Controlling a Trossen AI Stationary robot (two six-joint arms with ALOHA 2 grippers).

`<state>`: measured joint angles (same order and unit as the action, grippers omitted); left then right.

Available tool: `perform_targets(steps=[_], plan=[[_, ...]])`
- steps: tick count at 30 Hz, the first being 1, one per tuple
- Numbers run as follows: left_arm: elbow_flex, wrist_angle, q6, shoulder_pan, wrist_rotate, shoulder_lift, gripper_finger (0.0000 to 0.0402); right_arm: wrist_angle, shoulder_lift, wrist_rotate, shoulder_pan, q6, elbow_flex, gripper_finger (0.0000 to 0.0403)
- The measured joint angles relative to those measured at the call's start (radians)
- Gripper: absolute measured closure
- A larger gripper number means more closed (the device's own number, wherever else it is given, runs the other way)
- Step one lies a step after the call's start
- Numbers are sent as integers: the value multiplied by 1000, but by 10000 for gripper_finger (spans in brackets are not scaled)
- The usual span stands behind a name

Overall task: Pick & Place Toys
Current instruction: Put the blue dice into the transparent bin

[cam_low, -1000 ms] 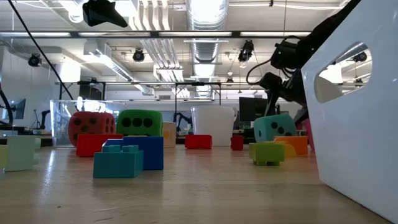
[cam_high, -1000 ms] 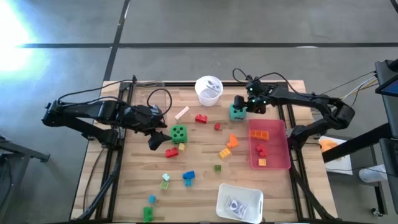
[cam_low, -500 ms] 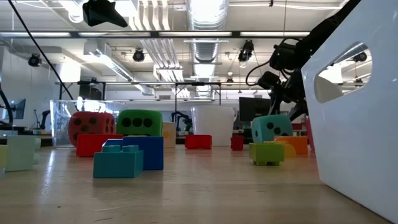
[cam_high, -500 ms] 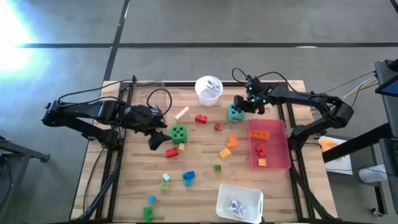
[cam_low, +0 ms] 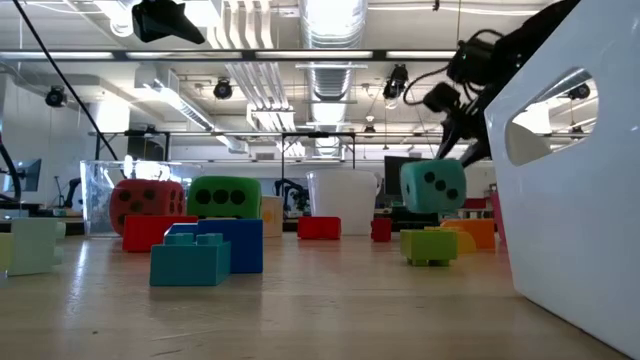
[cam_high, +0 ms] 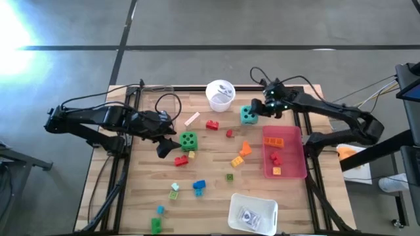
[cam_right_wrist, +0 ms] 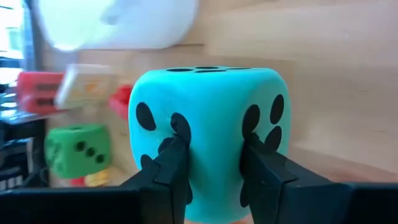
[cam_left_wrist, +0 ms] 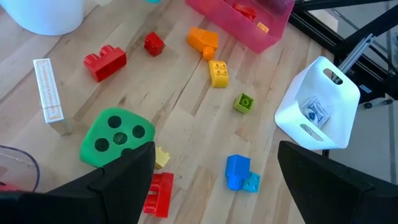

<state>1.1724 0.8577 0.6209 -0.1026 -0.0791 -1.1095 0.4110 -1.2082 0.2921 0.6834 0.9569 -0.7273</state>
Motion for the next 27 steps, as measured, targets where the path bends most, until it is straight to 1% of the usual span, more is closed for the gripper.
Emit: perform_targets(steps=[4, 9, 15, 17, 19, 21, 23, 27], plan=[[0, -10, 0, 0, -5, 0, 62, -10, 80, 27, -13, 8, -1, 322], [0, -50, -18, 1, -27, 0, 62, -31, 163, 33, -51, 39, -2, 330], [-1, -59, -19, 1, -35, 0, 62, -44, 227, 41, -148, 92, -3, 333], [-24, -101, -8, 1, -50, 0, 62, -78, 237, 39, -190, 112, -3, 335], [-73, -183, 17, 1, -56, 0, 62, -129, 244, 30, -233, 138, -3, 339], [-139, -309, 44, 1, -55, 0, 62, -190, 244, 22, -268, 157, -3, 340], [-217, -470, 77, 1, -55, 0, 62, -243, 242, 14, -298, 175, -3, 340], [-362, -818, 141, 1, -38, 0, 62, -315, 236, -37, -365, 196, -3, 351]])
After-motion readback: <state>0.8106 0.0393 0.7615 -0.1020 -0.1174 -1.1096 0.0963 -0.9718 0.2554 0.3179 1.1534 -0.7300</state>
